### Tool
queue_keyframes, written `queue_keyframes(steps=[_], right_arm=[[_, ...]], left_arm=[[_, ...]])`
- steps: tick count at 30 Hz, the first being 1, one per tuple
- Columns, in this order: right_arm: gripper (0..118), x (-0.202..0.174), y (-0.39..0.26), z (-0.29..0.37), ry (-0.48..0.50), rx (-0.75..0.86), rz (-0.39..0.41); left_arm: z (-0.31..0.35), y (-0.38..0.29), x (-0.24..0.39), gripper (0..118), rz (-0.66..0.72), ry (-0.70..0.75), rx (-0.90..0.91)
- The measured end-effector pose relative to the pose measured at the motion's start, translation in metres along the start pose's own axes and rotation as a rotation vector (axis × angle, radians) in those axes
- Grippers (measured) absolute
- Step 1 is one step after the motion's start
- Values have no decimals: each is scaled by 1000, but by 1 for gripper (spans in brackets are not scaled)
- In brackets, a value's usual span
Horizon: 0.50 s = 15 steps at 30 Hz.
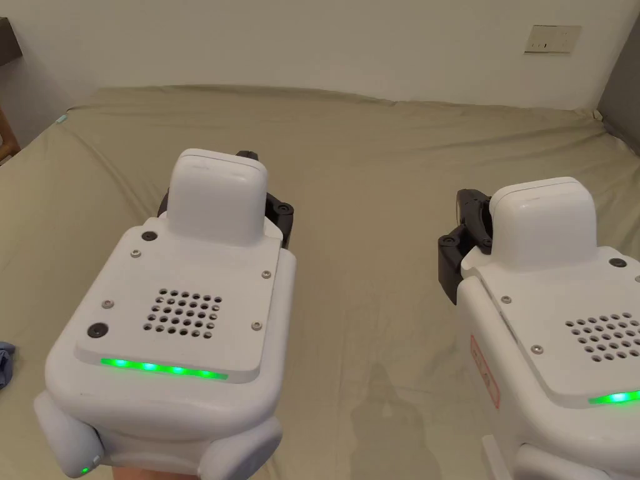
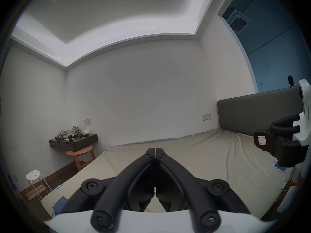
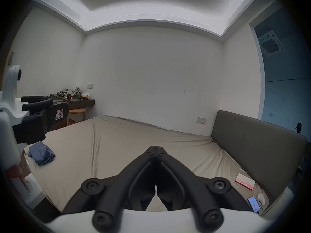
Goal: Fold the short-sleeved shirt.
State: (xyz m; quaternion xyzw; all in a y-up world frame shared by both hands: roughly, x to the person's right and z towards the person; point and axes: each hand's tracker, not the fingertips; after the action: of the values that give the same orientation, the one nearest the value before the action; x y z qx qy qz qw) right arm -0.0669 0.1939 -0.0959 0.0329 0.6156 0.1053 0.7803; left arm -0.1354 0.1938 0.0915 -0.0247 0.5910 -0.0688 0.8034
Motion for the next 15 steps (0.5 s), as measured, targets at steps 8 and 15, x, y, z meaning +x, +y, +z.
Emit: queue_keyframes(steps=[8,15], right_arm=[[24,-1,-2,-4,-39,14,33],[118,6,-4,-3,-17,20,1]], left_arm=[[-2,-1,-2,2,10,-21,-15],[-9,-4,-3,116,-1,-14,-48]])
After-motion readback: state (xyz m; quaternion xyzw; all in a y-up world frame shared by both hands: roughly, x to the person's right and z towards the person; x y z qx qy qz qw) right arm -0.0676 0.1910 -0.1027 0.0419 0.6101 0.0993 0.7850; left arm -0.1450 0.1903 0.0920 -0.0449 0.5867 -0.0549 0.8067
